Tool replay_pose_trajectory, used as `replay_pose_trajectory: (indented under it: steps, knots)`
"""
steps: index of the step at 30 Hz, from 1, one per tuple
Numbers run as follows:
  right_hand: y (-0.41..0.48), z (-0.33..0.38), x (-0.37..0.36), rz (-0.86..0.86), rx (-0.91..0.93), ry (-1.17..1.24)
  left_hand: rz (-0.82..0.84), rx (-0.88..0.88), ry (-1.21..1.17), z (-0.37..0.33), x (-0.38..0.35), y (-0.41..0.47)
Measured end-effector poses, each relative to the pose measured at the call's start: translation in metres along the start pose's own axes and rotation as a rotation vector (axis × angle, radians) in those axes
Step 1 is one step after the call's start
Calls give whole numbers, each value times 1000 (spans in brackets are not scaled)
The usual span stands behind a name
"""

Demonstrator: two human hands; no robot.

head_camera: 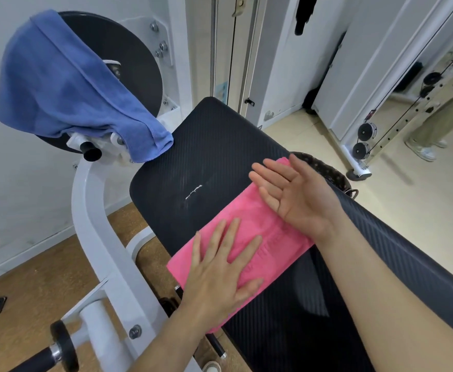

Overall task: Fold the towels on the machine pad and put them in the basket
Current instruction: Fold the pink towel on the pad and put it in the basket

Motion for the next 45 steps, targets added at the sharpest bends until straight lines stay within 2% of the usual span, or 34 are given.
replay_pose_trajectory:
  steps: [3, 8, 10, 13, 15, 18, 20, 23, 26, 29, 32, 34, 35, 37, 39, 42, 45]
  knots:
    - [-7, 10, -2, 24, 49, 65, 32, 15, -2, 10, -14, -17]
    - [-26, 26, 28, -108, 294, -299, 79, 15, -44, 9, -14, -14]
    - [-27, 26, 35, -137, 323, -335, 62, 8, -99, 12, -8, -15]
    - [-23, 27, 32, -155, 378, -522, -37, 166, -323, 42, 6, -20]
    - [-27, 27, 23, -110, 544, -835, -147, 355, -464, 77, 12, -26]
    - [-41, -1, 3, 171, 840, -1576, -141, 533, -669, 110, 5, -33]
    - [-45, -25, 0, 281, 910, -1986, -99, 564, -733, 118, 4, -31]
    - [-45, -37, 0, 254, 889, -2254, -22, 622, -850, 131, -4, -26]
    - [-46, -40, 0, 230, 886, -2330, 47, 645, -954, 134, -7, -22]
    - [-64, -47, -11, 192, 926, -2283, 86, 629, -967, 132, -4, -20]
    - [-104, -88, -37, 345, 1045, -2187, 131, 596, -996, 129, 2, -18]
    - [-122, -125, -44, 453, 934, -2162, 160, 602, -1036, 127, 7, -17]
    - [-124, -138, -41, 448, 831, -2168, 169, 621, -1064, 126, 10, -17]
    - [-119, -153, -31, 368, 657, -2192, 178, 671, -1171, 123, 14, -16]
    - [-113, -157, -26, 279, 573, -2216, 212, 740, -1347, 118, 17, -17]
    - [-108, -159, -27, 182, 557, -2222, 255, 863, -1585, 113, 17, -17]
    - [-108, -155, -28, 151, 597, -2176, 300, 876, -1690, 113, 20, -16]
Point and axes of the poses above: each hand's wrist, its own y-axis towards the middle knuckle, its own x-axis out of the back of the hand, z = x × y, the point moved 8 cm from there along y, towards the middle knuckle, and after that the axes turned 15 degrees about x, right-handed, at the moved point
